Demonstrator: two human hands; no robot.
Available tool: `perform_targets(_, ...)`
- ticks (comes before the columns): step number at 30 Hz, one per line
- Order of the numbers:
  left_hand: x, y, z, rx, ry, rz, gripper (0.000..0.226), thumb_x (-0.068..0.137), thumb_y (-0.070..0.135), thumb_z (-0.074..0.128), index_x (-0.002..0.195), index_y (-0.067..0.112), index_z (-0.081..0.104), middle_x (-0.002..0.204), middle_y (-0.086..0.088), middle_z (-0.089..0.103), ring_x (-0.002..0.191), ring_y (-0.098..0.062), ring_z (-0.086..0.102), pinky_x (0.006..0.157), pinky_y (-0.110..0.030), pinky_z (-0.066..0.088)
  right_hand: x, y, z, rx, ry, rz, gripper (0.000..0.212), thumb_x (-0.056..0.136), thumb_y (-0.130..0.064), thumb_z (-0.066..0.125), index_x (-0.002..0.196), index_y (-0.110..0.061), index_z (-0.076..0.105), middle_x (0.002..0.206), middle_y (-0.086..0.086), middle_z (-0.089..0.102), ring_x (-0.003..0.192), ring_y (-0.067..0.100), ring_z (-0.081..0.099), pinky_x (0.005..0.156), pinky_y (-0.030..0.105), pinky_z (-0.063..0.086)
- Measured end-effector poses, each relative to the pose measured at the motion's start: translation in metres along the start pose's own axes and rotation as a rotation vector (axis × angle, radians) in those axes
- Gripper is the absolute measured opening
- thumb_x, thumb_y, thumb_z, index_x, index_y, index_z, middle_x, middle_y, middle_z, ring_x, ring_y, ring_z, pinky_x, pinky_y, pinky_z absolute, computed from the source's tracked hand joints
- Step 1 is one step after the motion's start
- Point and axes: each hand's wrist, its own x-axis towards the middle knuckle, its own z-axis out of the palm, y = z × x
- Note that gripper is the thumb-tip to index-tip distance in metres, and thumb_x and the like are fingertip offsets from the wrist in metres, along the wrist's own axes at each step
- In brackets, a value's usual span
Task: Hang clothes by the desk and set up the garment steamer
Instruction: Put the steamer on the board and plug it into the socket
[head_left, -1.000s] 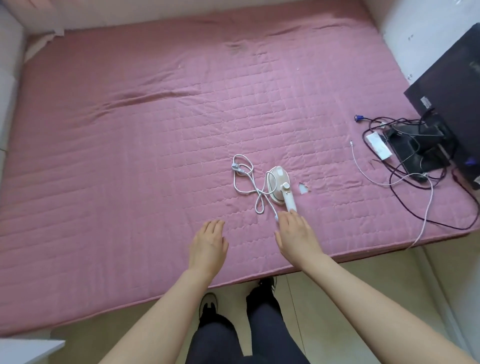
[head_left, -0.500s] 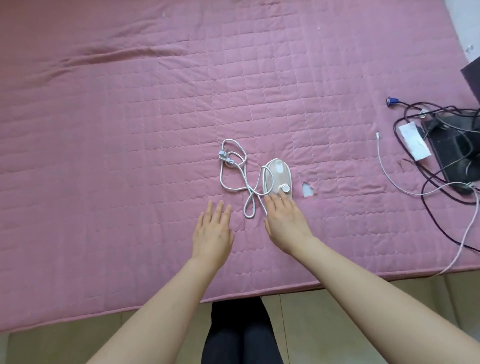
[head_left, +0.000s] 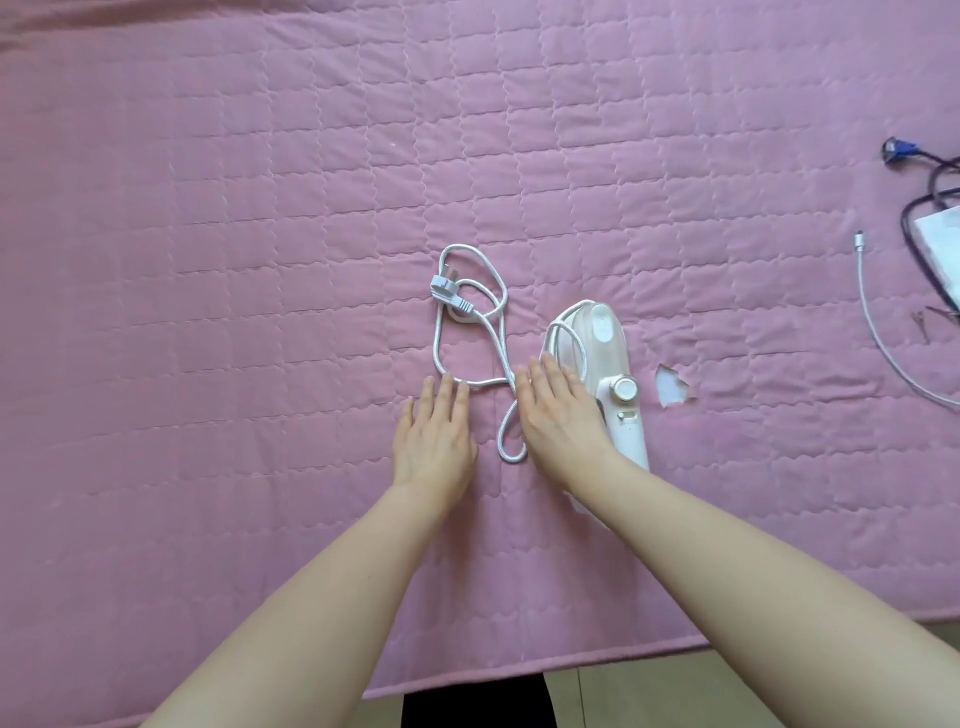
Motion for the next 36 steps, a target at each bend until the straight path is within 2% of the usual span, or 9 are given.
perform_targets(2, 0.006, -0.001, 0.007, 0.004, -0.001, 0.003, 0.064, 0.098, 0.031, 0.033, 0.152, 0.015, 0.003, 0.161, -0.003, 0.003, 0.148, -0.024, 0.001, 0.119, -0.042, 0.01, 0.006, -0.005, 0.007, 0.012, -0.04, 0.047, 0.057, 0.081, -0.015, 0.024, 0.119, 0.003, 0.063, 0.119, 0.023, 0.063, 0.116, 0.038, 0.058, 0.098, 0.044, 0.048)
perform_targets(5, 0.009, -0.003, 0.014, -0.089, 0.025, 0.003, 0.063, 0.097, 0.028, 0.037, 0.152, 0.014, 0.011, 0.161, -0.003, 0.009, 0.147, -0.024, 0.008, 0.116, -0.04, 0.015, 0.007, -0.014, 0.015, -0.011, -0.021, 0.049, 0.049, 0.079, -0.016, 0.035, 0.113, 0.001, 0.066, 0.107, 0.017, 0.067, 0.112, 0.039, 0.059, 0.096, 0.043, 0.047)
perform_targets(10, 0.014, -0.005, 0.014, -0.405, 0.278, -0.109, 0.051, 0.083, 0.008, 0.052, 0.133, -0.001, 0.046, 0.143, -0.019, 0.044, 0.121, -0.037, 0.051, 0.094, -0.046, 0.045, 0.003, -0.024, 0.016, 0.091, 0.118, 0.002, 0.036, 0.071, -0.005, 0.044, 0.097, 0.0, 0.067, 0.083, 0.011, 0.063, 0.093, 0.038, 0.064, 0.085, 0.039, 0.054)
perform_targets(16, 0.036, -0.009, -0.004, -0.715, 0.232, -0.345, 0.051, 0.088, 0.022, 0.057, 0.133, 0.003, 0.04, 0.126, -0.017, 0.052, 0.118, -0.036, 0.047, 0.095, -0.045, 0.04, -0.024, -0.05, 0.034, 0.254, 0.292, -0.23, 0.017, 0.076, -0.006, 0.047, 0.073, -0.012, 0.063, 0.067, 0.004, 0.054, 0.066, 0.023, 0.058, 0.069, 0.032, 0.037)
perform_targets(18, 0.042, -0.009, -0.005, -0.725, 0.209, -0.364, 0.06, 0.088, 0.027, 0.061, 0.137, 0.004, 0.036, 0.135, -0.015, 0.047, 0.126, -0.033, 0.042, 0.101, -0.04, 0.035, -0.037, -0.057, 0.039, 0.291, 0.276, -0.257, 0.02, 0.08, -0.003, 0.045, 0.082, -0.01, 0.063, 0.071, 0.005, 0.055, 0.074, 0.026, 0.058, 0.077, 0.031, 0.047)
perform_targets(23, 0.056, -0.004, -0.007, -0.594, 0.163, -0.391, 0.091, 0.075, 0.053, 0.071, 0.142, 0.007, 0.029, 0.136, -0.012, 0.038, 0.127, -0.031, 0.037, 0.101, -0.041, 0.036, -0.053, -0.052, 0.039, 0.324, 0.21, -0.058, 0.048, 0.079, -0.005, 0.051, 0.127, -0.01, 0.05, 0.102, 0.011, 0.061, 0.104, 0.035, 0.058, 0.092, 0.042, 0.049)
perform_targets(29, 0.066, 0.009, -0.007, -0.385, 0.094, -0.376, 0.114, 0.066, 0.055, 0.077, 0.149, 0.008, 0.013, 0.132, -0.013, 0.035, 0.122, -0.033, 0.037, 0.098, -0.042, 0.037, -0.054, -0.037, 0.033, 0.341, -0.051, 0.195, 0.097, 0.041, -0.03, 0.093, 0.124, 0.001, 0.054, 0.114, 0.02, 0.062, 0.101, 0.039, 0.062, 0.077, 0.043, 0.054)
perform_targets(33, 0.068, 0.004, -0.01, -0.445, 0.066, -0.363, 0.078, 0.073, 0.026, 0.073, 0.135, 0.006, 0.031, 0.128, -0.014, 0.044, 0.12, -0.034, 0.042, 0.097, -0.043, 0.039, -0.045, -0.036, 0.027, 0.256, -0.156, 0.283, 0.104, 0.036, -0.051, 0.09, 0.121, -0.001, 0.058, 0.092, 0.011, 0.062, 0.08, 0.029, 0.058, 0.062, 0.039, 0.043)
perform_targets(36, 0.062, -0.01, -0.009, -0.543, 0.038, -0.326, 0.031, 0.074, 0.006, 0.059, 0.102, 0.009, 0.045, 0.109, -0.014, 0.056, 0.101, -0.037, 0.054, 0.08, -0.044, 0.046, -0.037, -0.035, 0.021, 0.302, -0.242, 0.288, 0.087, 0.066, -0.052, 0.078, 0.132, -0.009, 0.041, 0.112, 0.009, 0.057, 0.102, 0.03, 0.05, 0.077, 0.04, 0.035)
